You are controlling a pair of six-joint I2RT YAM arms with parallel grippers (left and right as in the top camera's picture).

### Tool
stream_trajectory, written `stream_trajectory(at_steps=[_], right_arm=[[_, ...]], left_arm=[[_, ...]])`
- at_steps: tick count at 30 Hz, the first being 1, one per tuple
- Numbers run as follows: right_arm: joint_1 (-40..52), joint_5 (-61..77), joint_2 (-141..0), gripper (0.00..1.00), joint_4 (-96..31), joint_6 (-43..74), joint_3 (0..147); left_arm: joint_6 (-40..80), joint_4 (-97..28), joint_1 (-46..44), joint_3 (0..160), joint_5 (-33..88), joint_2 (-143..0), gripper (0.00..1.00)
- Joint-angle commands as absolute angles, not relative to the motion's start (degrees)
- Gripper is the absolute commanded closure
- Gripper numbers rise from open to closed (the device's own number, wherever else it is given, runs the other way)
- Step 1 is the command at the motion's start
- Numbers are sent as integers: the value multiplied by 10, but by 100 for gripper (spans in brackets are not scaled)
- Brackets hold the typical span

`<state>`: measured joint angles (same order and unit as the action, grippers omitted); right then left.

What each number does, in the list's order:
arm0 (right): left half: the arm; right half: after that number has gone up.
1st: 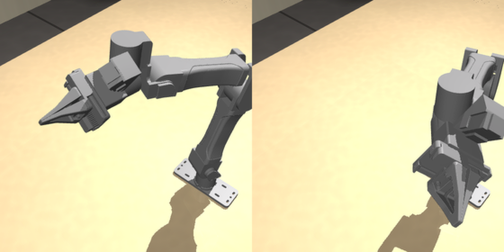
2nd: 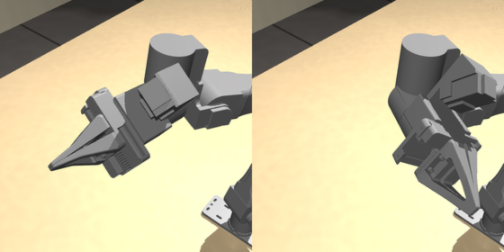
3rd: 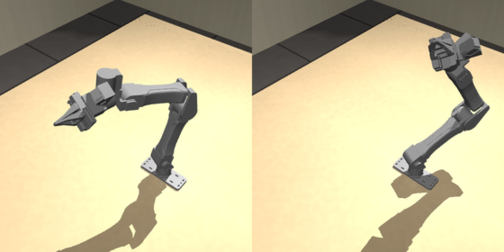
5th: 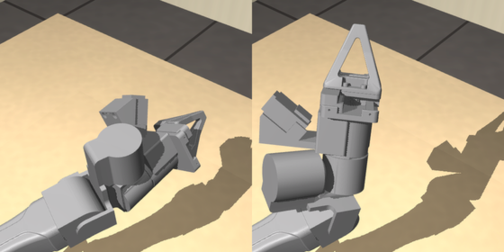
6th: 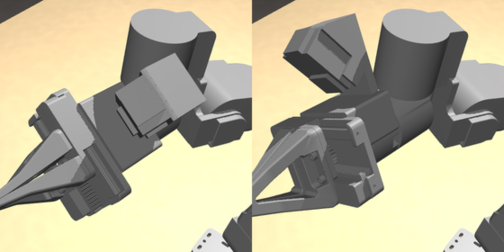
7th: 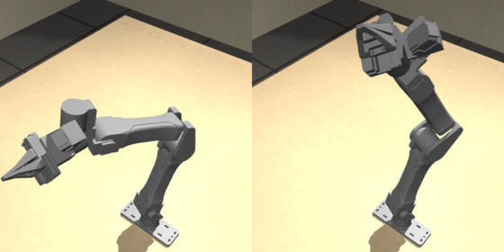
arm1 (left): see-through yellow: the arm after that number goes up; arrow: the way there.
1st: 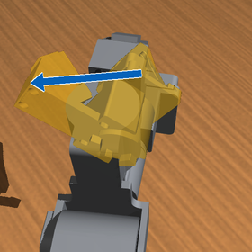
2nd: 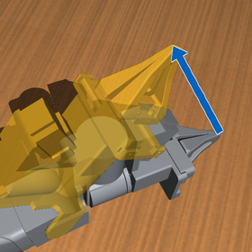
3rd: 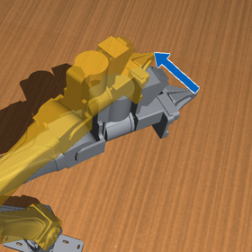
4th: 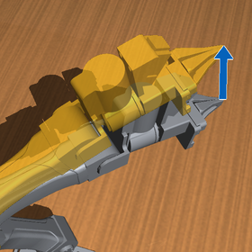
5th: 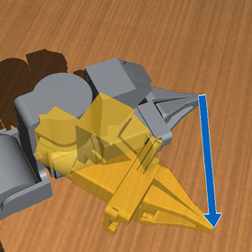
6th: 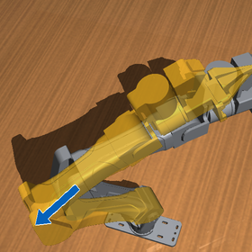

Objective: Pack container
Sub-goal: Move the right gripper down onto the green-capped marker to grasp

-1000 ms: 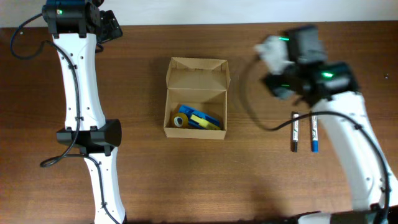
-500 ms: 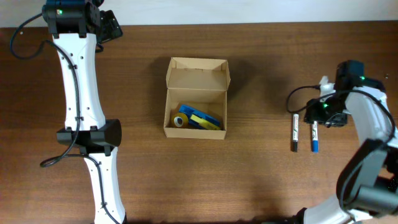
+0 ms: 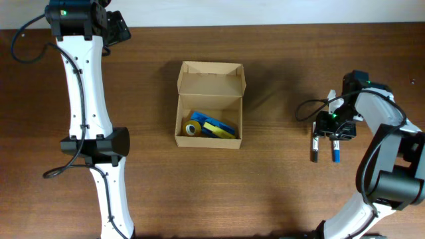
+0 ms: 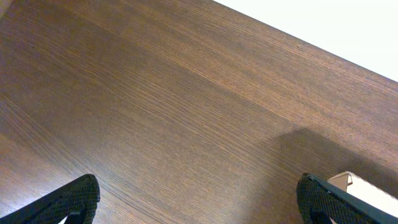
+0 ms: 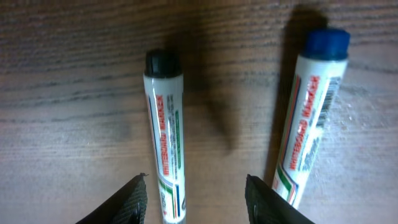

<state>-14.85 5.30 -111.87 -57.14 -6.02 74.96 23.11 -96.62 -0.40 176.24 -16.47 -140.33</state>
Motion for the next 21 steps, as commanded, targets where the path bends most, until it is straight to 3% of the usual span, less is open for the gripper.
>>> stream_trajectory(at_steps=[1,17,21], right_arm=[[-145,61,-1134,48,-568,-54,746],[-97,14,-1157,51,-526,-36,745],[-98,9,-1173,57,-524,-35,745]], left_arm=[[224,-967,-2,1760,-164,-1381,0],[224,-967,-2,1760,-164,-1381,0],[224,-967,-2,1760,-164,-1381,0]])
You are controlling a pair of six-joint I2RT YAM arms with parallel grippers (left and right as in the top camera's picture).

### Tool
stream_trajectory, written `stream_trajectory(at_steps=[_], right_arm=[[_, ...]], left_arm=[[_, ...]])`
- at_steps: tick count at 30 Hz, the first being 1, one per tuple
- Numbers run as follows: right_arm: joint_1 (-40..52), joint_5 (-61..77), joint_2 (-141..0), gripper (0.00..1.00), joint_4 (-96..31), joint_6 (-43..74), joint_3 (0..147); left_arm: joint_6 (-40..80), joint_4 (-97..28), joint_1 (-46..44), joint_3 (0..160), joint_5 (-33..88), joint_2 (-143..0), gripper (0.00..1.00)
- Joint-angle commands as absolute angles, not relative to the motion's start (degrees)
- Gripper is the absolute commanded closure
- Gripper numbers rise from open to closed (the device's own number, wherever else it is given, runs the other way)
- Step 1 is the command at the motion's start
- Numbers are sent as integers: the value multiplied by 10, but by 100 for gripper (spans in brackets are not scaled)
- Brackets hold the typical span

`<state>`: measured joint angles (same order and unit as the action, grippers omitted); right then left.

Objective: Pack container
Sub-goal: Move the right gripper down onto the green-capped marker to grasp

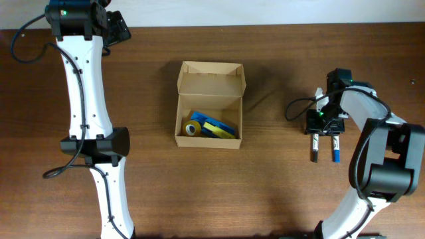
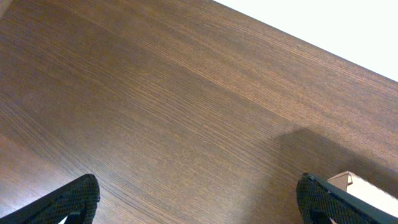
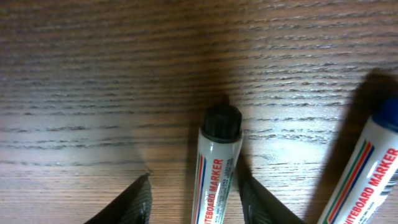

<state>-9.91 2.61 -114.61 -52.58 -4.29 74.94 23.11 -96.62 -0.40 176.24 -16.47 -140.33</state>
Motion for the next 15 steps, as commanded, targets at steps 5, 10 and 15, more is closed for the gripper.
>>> stream_trajectory(at_steps=[5,10,15], right_arm=[[-98,9,-1186,92,-531,-35,745],[-97,13,-1186,96,-531,-25,745],[-97,40,-1173,96,-543,-26,760]], left_arm=[[224,-967,-2,1760,-164,-1381,0],[224,-967,-2,1760,-164,-1381,0],[224,-967,-2,1760,-164,-1381,0]])
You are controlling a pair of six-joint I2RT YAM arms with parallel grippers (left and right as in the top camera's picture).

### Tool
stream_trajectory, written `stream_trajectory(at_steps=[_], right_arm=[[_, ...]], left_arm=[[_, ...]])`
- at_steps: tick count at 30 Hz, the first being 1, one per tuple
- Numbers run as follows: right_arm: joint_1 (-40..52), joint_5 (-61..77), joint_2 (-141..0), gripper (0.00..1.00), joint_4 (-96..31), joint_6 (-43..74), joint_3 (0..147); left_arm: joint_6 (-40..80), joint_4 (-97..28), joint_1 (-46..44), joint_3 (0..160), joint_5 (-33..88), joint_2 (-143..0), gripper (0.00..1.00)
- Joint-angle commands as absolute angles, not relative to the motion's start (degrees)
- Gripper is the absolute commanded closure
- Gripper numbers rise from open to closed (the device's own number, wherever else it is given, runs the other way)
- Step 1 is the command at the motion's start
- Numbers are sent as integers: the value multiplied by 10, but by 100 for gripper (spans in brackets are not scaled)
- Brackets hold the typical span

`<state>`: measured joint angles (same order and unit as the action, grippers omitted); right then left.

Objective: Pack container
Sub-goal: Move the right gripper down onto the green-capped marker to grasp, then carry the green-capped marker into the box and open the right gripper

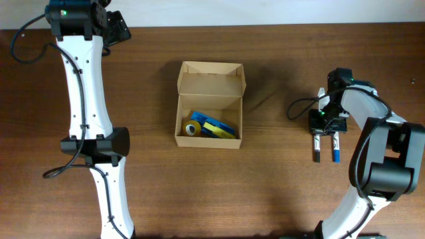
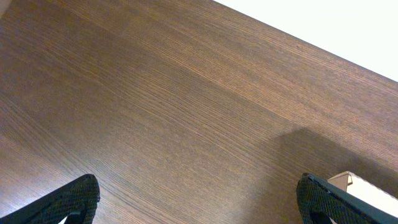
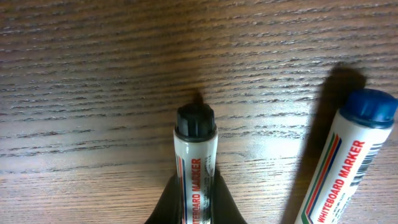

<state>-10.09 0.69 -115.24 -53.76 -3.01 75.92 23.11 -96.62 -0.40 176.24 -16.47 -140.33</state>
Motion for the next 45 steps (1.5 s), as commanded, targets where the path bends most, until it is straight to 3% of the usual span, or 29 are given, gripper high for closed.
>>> stream_trajectory(at_steps=[1,11,19,26,30,45], right_arm=[[-97,56,-1166,96,-547,-30,769],[-50,123,-1086,96,-708,-71,1034],[135,97,-1084,96,-810,-214,1300],[314,53,-1119,96,-802,-433,1310],[359,53,-1170,96,-803,-493,1310],[413,57,-1376,96,-801,-507,1310]], left_arm=[[224,-967,-2,1760,-164,-1381,0],[224,-967,-2,1760,-164,-1381,0],[224,-967,-2,1760,-164,-1381,0],[224,-967,-2,1760,-164,-1381,0],[224,-967,-2,1760,-164,-1381,0],[224,-967,-2,1760,-164,-1381,0]])
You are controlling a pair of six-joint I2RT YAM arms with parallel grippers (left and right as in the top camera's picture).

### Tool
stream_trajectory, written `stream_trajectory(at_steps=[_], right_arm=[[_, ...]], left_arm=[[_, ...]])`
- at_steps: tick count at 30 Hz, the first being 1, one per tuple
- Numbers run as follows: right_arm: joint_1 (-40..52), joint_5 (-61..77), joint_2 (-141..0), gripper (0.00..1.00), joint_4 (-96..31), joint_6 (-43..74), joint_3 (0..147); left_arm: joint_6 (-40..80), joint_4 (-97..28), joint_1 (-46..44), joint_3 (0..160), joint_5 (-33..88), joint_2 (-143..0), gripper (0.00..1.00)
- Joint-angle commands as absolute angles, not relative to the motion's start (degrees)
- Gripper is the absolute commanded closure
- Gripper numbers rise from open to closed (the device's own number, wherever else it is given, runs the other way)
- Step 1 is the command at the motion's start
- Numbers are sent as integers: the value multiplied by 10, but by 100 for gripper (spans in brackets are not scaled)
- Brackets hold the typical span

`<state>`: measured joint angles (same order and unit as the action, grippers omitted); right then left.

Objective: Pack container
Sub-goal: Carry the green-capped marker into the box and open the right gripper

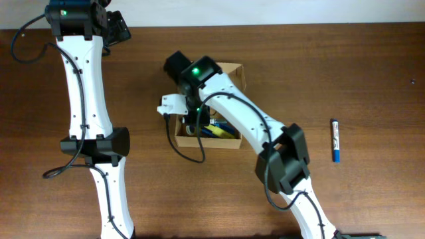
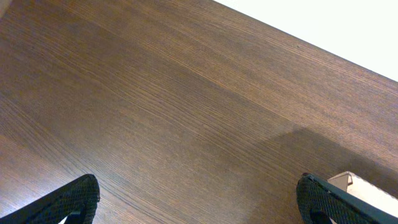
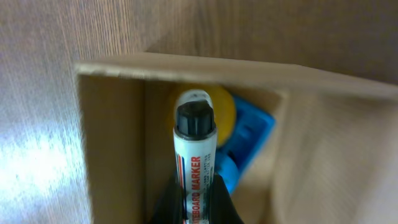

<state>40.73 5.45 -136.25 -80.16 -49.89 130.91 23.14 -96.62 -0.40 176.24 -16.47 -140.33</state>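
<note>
The open cardboard box [image 1: 209,79] stands mid-table with a yellow tape roll [image 3: 217,106] and blue items [image 3: 249,134] inside. My right gripper [image 3: 198,200] is shut on a black-capped whiteboard marker [image 3: 194,158], held just over the box's near-left corner; in the overhead view the right gripper [image 1: 193,121] hangs over the box's front left part. A blue-capped marker [image 1: 335,141] lies on the table at the far right. My left gripper [image 2: 196,202] is open above bare table at the back left, nothing between its fingers.
The box's flaps [image 1: 211,69] stand up at its far side. A corner of the box [image 2: 348,180] shows in the left wrist view. The right arm [image 1: 252,126] stretches across the table's middle. The left arm [image 1: 89,99] runs along the left side.
My right gripper, shut on the black-capped marker on the table at the right, now holds it over the box at mid-table. The blue-capped marker stays where it lay. The left arm is unchanged.
My right gripper was open above two markers lying side by side at the right. It then stood open around the black-capped one, then shut on it. Now that marker is held over the box, and the blue-capped one lies alone on the table.
</note>
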Motion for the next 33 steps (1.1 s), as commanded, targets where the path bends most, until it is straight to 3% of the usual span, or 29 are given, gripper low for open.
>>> stream_trajectory(at_steps=[1,20,22,24,25,29,30,33], right_arm=[[412,67,-1383,96,-801,-507,1310],[408,97,-1393,96,-780,-483,1286],[408,87,-1393,79,-778,-465,1285],[408,72,-1389,75,-777,-455,1285],[408,60,-1385,67,-777,-448,1285],[408,-13,-1347,60,-777,-430,1285],[407,-25,-1334,50,-777,-424,1285],[402,-40,-1289,50,-777,-410,1285]], left_arm=[[224,-967,-2,1760,-164,-1381,0],[224,-967,-2,1760,-164,-1381,0],[224,-967,-2,1760,-164,-1381,0],[224,-967,-2,1760,-164,-1381,0],[224,-967,-2,1760,-164,-1381,0],[224,-967,-2,1760,-164,-1381,0],[224,-967,-2,1760,-164,-1381,0],[224,-967,-2,1760,-164,-1381,0]])
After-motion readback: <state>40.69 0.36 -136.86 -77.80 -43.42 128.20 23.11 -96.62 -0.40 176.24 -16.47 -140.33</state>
